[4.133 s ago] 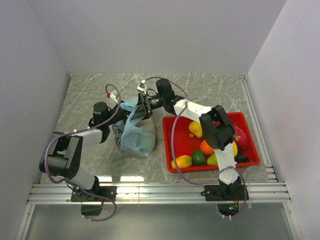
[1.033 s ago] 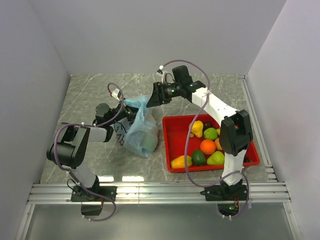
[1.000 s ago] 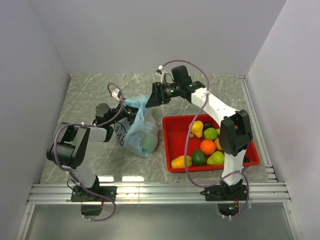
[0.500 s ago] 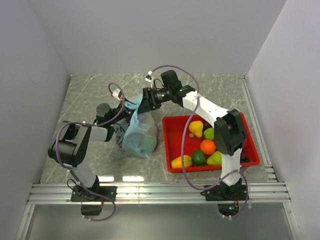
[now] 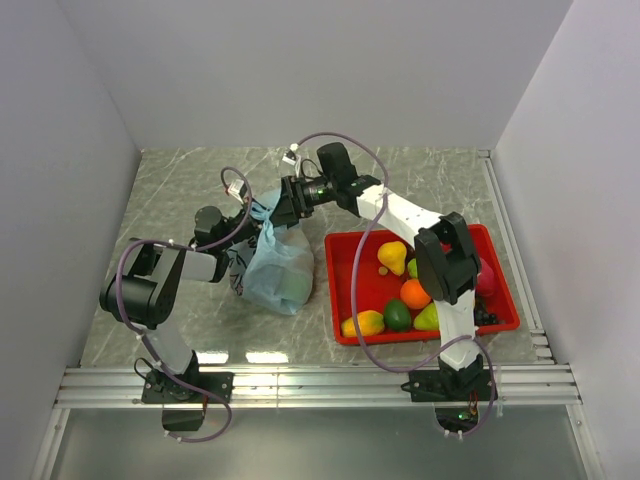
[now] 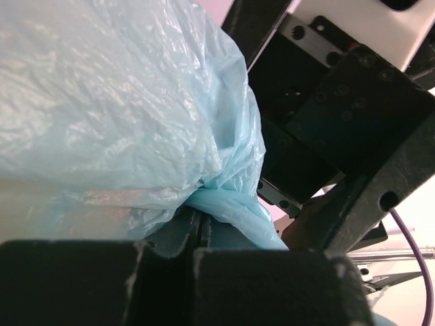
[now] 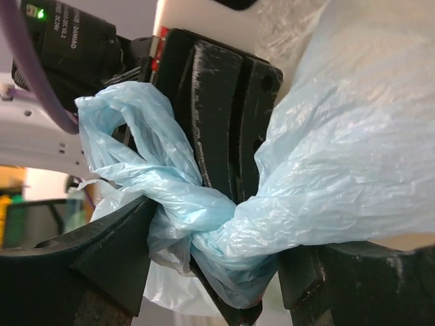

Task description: Place the fake fruits into the plastic bag and tie a complex knot

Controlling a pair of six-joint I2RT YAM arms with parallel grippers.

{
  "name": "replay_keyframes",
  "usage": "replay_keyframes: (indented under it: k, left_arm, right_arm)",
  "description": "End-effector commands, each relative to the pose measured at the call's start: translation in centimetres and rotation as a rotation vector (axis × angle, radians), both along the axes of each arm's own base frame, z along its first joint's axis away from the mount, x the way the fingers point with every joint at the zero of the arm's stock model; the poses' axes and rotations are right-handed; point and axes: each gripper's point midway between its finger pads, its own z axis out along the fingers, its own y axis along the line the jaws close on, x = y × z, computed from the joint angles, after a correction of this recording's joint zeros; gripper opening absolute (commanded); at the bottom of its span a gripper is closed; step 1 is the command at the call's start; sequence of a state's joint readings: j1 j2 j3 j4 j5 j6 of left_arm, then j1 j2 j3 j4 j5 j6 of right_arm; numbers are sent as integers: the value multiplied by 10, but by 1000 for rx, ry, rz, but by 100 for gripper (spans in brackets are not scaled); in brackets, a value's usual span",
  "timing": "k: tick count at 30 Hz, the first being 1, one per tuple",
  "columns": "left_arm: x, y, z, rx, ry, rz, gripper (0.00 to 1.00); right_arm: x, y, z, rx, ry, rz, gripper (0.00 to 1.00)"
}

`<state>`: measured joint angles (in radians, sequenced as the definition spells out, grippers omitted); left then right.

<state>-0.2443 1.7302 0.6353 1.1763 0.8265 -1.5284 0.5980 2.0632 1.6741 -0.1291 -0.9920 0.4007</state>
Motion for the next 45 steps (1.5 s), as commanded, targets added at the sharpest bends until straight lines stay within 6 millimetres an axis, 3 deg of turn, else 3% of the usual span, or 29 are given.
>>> replay_keyframes:
  k: [1,5,6,11,18,22,23,26,27,36,45]
  left_arm:
    - [-13,-9,28,-15,-123,-69,0]
    - [-13,-7,30,-26,-130,-70,0]
    - [-14,-5,29,-31,-122,-63,0]
    - [-15,-3,34,-34,-138,-51,0]
    - [-12,-3,37,-53,-138,-45,0]
    - [-10,-2,42,-82,-139,-24,0]
    - [-10,-2,42,-84,-137,-23,0]
    - [-7,-2,44,-89,-143,-21,0]
    - [-7,-3,45,-90,-143,-22,0]
    - [-9,-3,44,-91,-144,-25,0]
    - [-9,-2,47,-97,-151,-22,0]
  right_arm:
    - [-7,22,8,48,-203,61,71]
    - [-4,4,17,8,-267,76,80]
    - [-3,-7,16,-14,-264,76,89]
    - [-12,-43,39,-8,-258,91,92]
    - [-29,-72,49,29,-89,89,92]
    - [-20,-84,50,67,-3,-12,66]
    - [-22,-87,38,65,42,-31,61]
    - [-19,-85,32,81,95,-69,46]
    - [-17,-85,32,86,105,-77,45]
    - [-3,-70,39,167,113,-115,43]
    - [-12,-58,29,160,120,-57,41]
